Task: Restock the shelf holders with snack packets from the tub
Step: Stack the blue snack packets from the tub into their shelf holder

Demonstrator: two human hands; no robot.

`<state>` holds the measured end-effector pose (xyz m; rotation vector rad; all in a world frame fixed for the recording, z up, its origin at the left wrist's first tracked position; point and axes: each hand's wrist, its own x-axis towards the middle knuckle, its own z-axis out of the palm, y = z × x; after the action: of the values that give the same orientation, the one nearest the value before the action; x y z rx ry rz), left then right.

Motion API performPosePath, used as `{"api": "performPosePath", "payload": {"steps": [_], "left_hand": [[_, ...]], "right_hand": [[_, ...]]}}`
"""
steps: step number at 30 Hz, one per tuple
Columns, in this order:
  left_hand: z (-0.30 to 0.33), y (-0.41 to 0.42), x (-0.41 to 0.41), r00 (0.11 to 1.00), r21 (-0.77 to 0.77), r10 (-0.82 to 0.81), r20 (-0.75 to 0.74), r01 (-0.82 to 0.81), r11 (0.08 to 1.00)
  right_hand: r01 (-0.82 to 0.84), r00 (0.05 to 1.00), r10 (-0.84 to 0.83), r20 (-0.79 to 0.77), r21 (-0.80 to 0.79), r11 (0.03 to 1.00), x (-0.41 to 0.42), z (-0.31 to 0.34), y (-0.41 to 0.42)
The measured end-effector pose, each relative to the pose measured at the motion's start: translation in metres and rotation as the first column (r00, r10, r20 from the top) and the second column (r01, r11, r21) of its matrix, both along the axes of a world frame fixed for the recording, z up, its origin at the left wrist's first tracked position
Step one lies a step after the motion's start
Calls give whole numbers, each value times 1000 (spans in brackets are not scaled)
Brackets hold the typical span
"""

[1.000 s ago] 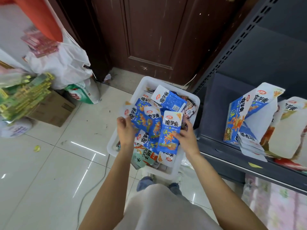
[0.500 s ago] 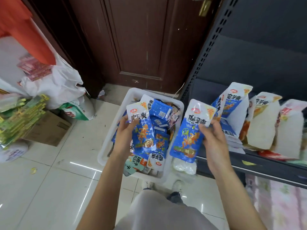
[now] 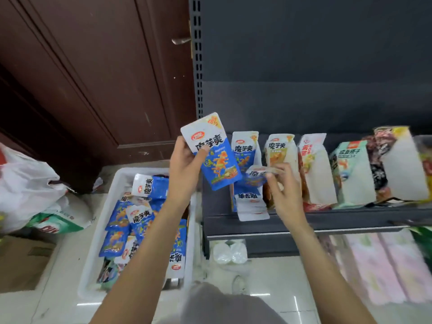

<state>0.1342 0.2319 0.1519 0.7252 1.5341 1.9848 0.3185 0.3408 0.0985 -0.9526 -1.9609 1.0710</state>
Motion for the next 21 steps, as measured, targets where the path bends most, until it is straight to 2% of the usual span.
{"api": "performPosePath", "payload": {"steps": [3,6,9,11,13,15,17,21], "left_hand": [[6,32,4,988,-17,-65,-141,63,998],[-4,57,15,943,-70,-134,-306,118,991],[-22,69,24,919,-164,-224,-324,178,970],[-33,71,25,905,-268,-243,-350,152,951],[-40,69,25,863,-375,-267,-428,99,922],[-45,63,22,785,-429,-289,-548,33,903],[-46,54,18,727,-376,-230,-647,-42,926],[-38,38,11,644,-171,-32,-764,-155,973]], "right_hand": [[-173,979,160,127,95,980,8,-12,0],[-244,955,178,237,287,926,17,-19,3],[-240,947,150,285,315,918,26,-22,7],[-263,936,164,311,310,914,30,-21,8],[-267,930,170,325,282,922,32,-19,9],[-263,927,164,338,272,926,32,-17,9],[-279,921,176,347,272,921,32,-16,9],[-294,923,202,327,265,918,32,-15,8]]}}
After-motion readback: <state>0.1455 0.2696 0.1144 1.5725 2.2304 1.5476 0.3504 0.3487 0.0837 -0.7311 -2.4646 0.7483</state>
